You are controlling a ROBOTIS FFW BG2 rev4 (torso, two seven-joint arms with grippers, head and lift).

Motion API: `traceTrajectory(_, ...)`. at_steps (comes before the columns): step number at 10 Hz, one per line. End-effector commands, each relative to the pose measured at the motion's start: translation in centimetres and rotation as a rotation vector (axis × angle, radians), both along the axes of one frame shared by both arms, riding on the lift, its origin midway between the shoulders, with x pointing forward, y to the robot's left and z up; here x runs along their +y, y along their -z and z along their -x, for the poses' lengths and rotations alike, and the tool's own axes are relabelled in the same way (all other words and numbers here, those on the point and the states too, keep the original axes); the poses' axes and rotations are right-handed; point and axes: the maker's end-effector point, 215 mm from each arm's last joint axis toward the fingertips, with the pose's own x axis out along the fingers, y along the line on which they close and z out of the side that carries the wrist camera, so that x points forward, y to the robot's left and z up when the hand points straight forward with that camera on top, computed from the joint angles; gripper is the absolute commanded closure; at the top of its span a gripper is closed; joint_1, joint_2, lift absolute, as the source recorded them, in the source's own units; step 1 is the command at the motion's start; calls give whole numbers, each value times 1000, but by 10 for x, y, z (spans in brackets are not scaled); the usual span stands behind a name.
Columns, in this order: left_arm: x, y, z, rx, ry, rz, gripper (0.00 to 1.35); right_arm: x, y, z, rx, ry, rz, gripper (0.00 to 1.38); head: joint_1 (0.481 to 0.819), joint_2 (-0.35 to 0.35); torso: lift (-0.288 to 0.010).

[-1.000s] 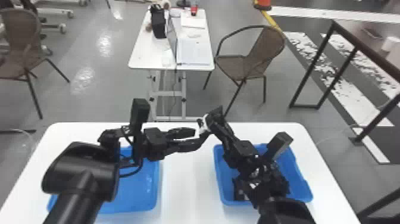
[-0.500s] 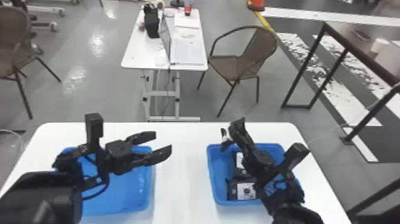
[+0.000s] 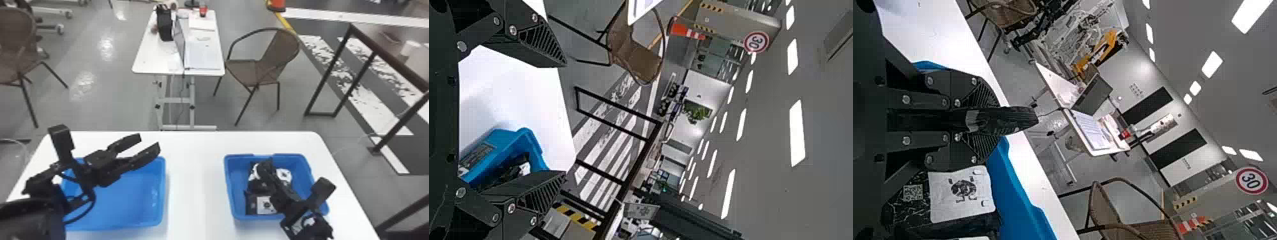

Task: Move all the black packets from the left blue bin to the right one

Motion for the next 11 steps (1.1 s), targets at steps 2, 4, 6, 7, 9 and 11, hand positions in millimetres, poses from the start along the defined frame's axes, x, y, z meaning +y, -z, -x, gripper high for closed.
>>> traceTrajectory(2, 15, -5, 2, -20, -49, 13, 303, -32, -7, -4, -3, 26, 136, 211, 695, -123, 0)
traceTrajectory(4, 17, -8, 7, -22, -61, 38, 303, -56, -30, 5, -28, 72, 291, 117, 695, -140, 0)
traceTrajectory(6, 33, -19, 13, -86, -102, -51, 303, -43, -72, 30, -118, 47, 438, 136, 695, -161, 0)
traceTrajectory(7, 49, -23, 21, -125, -163, -89, 303, -28, -97, 47, -158, 59, 495, 134, 695, -147, 0)
traceTrajectory(9, 89, -23, 44, -190, -290, -228, 303, -22, -136, 76, -244, 66, 544, 136, 695, -100, 0)
traceTrajectory(11, 113, -2, 73, -190, -333, -310, 303, -22, -155, 106, -259, 70, 539, 137, 695, -56, 0)
